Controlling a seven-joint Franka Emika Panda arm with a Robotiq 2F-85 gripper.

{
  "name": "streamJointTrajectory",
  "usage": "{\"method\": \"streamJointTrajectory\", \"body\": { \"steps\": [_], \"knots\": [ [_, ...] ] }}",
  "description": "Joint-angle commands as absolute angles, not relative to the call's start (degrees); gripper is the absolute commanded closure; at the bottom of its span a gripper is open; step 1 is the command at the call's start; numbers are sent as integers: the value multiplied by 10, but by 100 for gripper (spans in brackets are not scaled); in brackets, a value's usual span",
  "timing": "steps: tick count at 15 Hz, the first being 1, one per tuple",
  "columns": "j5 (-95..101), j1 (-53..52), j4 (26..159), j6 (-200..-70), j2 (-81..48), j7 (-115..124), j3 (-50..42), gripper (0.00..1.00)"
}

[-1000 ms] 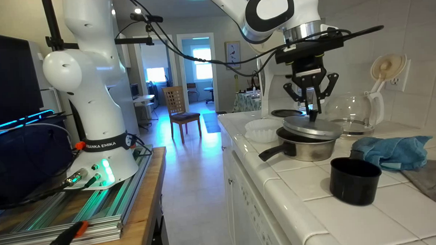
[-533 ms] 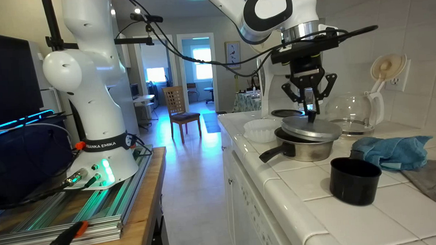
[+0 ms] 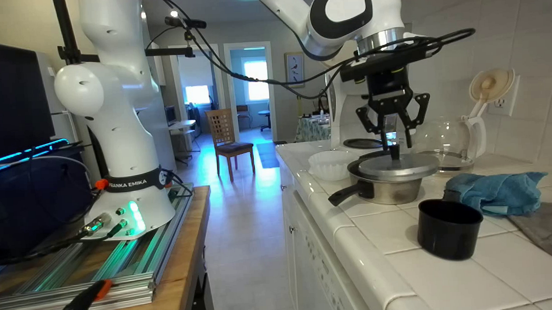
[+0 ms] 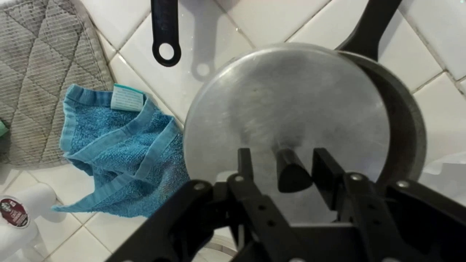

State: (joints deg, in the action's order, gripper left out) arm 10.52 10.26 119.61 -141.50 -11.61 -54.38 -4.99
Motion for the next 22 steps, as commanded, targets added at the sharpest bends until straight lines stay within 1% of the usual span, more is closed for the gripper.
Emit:
{"method": "streamJointTrajectory", "body": {
  "steps": [1,2,3,4,7,9,18,22],
  "knots": [
    [136,93,1172,-1388,-131,-510,-58,50],
    [141,93,1169,-1384,-133,-504,-59,39],
    [145,93,1167,-1381,-134,-502,-58,26],
    [147,93,1164,-1380,-136,-499,-58,21],
    [147,94,1158,-1378,-137,-493,-57,2],
    [146,94,1155,-1378,-139,-488,-56,0],
    [127,95,1140,-1365,-141,-490,-48,0],
    [136,83,1131,-1347,-138,-446,-47,0]
  ]
}}
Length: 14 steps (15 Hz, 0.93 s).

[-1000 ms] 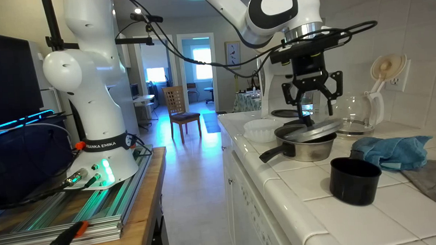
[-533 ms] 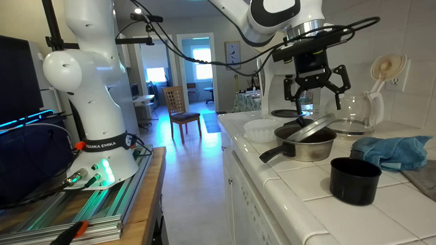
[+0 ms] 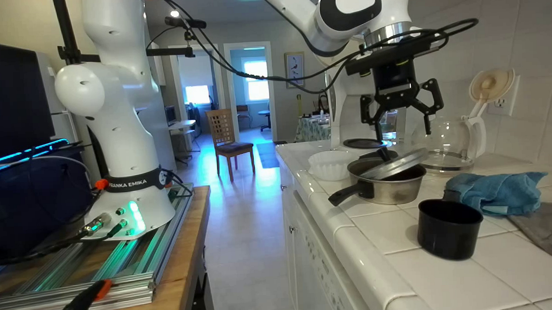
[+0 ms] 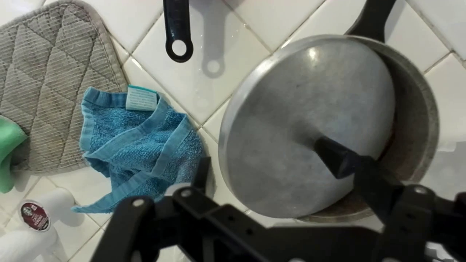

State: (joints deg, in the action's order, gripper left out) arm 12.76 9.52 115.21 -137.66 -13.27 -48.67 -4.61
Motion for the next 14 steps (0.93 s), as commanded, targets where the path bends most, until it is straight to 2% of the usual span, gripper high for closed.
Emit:
{"method": "streamJointTrajectory", "body": {
  "steps": [1,8,14],
  "knots": [
    [132,82,1131,-1348,-138,-444,-45,0],
    [127,84,1137,-1360,-132,-454,-42,0],
    [145,68,1142,-1363,-126,-297,-51,0]
  ]
}}
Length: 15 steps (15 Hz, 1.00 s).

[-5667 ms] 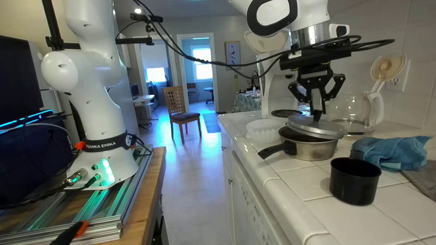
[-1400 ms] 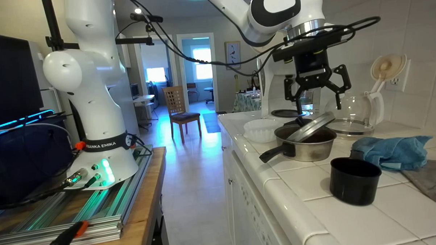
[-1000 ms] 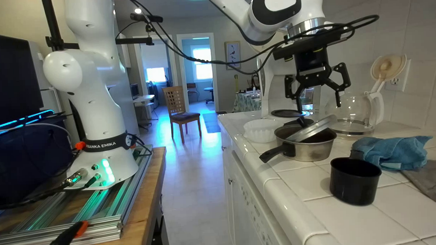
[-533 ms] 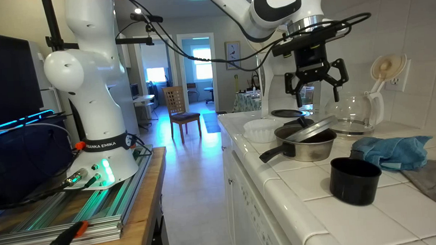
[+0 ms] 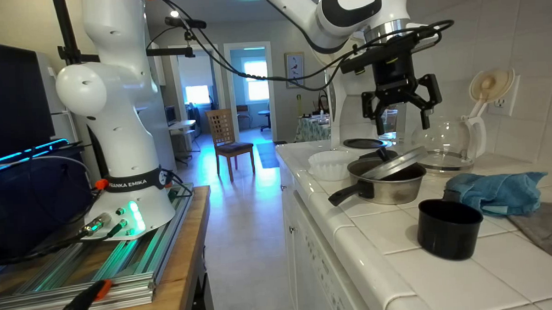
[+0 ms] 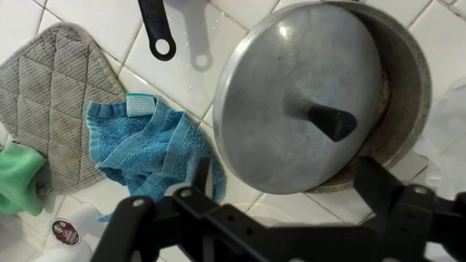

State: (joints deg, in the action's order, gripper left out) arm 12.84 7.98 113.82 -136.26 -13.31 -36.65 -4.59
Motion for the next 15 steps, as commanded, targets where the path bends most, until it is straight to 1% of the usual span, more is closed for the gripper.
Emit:
{"method": "streamJointTrajectory", "body": {
  "steps": [1,8,15],
  "knots": [
    [147,67,1143,-1360,-125,-279,-50,0],
    [191,46,1156,-1353,-126,-163,-51,0],
    [205,43,1183,-1393,-134,-112,-56,0]
  ]
}}
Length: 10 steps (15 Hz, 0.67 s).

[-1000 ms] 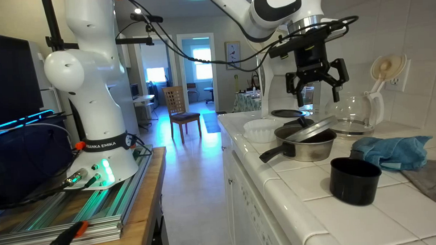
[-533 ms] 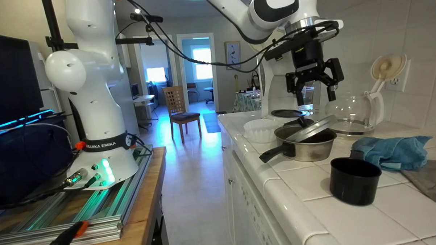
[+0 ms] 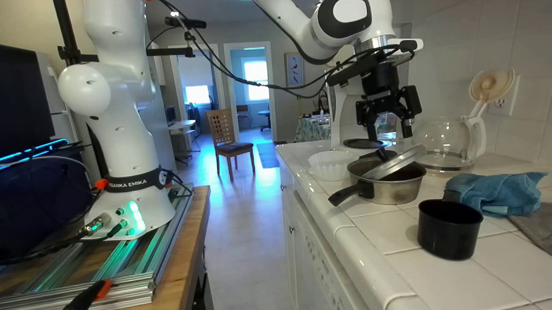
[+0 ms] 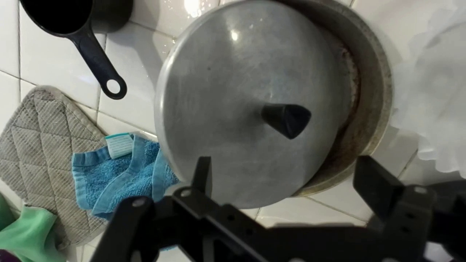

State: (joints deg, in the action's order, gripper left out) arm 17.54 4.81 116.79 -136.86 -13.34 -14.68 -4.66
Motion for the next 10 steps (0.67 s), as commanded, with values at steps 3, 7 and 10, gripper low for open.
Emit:
{"method": "streamJointTrajectory", "body": {
  "steps": [3,7,10],
  "knots": [
    [213,45,1176,-1402,-148,-105,-61,20],
    [208,45,1166,-1396,-165,-120,-61,28],
    [204,45,1162,-1391,-169,-128,-58,5]
  ]
}}
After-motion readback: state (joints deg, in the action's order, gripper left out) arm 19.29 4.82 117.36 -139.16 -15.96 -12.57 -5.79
